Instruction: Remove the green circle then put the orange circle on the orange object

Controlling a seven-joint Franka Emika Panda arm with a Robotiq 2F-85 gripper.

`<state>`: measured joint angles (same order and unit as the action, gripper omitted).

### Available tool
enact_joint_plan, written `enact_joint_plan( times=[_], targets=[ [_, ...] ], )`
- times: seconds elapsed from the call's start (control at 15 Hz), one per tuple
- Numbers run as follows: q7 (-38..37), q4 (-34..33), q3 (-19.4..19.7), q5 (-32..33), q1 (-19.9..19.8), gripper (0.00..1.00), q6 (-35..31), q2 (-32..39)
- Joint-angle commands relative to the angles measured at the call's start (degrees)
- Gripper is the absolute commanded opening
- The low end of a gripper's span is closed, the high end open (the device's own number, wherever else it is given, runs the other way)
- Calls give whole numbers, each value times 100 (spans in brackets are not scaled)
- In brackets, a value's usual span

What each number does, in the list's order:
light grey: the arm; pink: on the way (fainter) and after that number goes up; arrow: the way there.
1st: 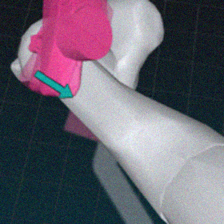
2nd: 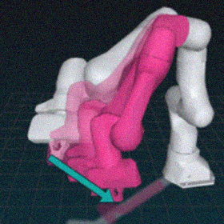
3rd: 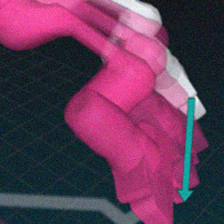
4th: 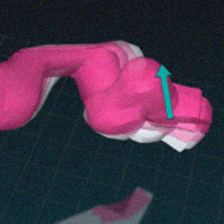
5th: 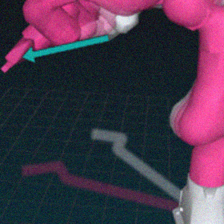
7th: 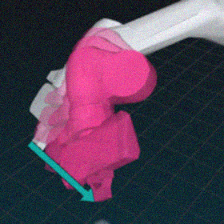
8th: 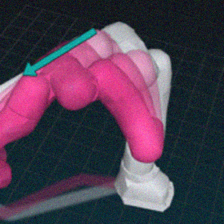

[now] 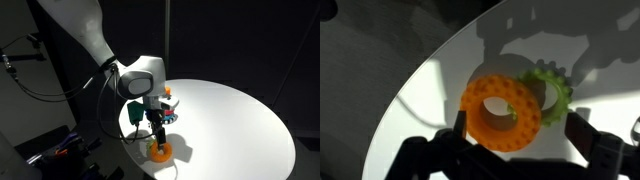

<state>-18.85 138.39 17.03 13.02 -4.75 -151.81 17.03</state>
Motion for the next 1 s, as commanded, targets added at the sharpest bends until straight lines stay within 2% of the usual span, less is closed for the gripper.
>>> enact_joint_plan(
  times=[0.0,0.4,0.47,0.53,0.67,0.73,0.93],
  targets=[
    [-19,1,20,-52,-29,100,-133,94],
    [-1,1,52,-85,-10,100,-284,247],
    [0,-3,60,-91,-6,94,-300,271],
    [6,-7,63,-102,-6,74,-303,289],
    [2,-9,75,-115,1,68,-310,317],
    [-2,-9,80,-120,5,62,-309,323],
    [-22,-8,98,-117,18,34,-292,309]
  ],
)
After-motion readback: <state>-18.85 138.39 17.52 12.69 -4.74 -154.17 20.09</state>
